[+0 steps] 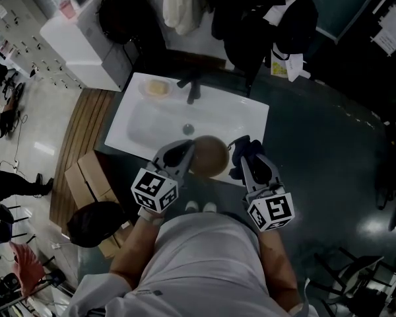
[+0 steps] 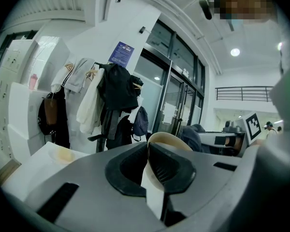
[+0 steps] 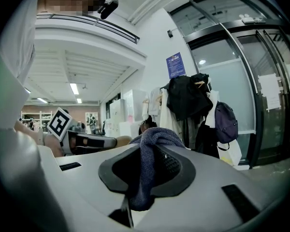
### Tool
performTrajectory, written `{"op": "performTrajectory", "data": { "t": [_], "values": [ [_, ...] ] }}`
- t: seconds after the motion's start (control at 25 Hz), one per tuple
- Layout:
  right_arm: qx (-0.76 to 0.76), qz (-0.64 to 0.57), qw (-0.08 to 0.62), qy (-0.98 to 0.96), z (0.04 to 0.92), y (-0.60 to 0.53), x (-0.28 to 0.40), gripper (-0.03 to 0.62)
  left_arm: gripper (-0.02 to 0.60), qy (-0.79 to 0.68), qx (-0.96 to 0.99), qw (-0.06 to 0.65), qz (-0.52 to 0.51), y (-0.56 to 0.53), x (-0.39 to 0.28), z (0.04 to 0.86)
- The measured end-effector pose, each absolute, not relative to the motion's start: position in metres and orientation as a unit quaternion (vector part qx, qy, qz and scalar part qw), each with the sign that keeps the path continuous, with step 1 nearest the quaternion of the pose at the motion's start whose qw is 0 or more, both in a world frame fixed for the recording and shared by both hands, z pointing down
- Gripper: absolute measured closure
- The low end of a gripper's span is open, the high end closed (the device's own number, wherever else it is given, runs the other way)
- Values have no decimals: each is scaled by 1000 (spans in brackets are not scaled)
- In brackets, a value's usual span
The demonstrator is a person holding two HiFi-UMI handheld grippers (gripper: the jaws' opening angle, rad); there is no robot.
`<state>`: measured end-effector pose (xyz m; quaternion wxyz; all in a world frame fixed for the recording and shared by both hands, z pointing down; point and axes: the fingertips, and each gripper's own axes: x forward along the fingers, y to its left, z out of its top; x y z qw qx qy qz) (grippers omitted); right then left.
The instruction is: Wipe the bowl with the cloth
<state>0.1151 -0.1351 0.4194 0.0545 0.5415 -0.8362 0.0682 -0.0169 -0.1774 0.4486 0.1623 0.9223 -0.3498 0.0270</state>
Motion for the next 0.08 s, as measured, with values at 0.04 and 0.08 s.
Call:
{"op": "performTrajectory", "data": {
  "t": [0.04, 0.08],
  "values": [
    [542, 69, 55, -836, 420, -135, 115, 526, 560, -350, 922, 163, 27, -177, -18, 449],
    [543, 69, 56, -835, 420, -136, 114, 526, 560, -351, 922, 163, 27, -178, -19, 449]
  ]
}}
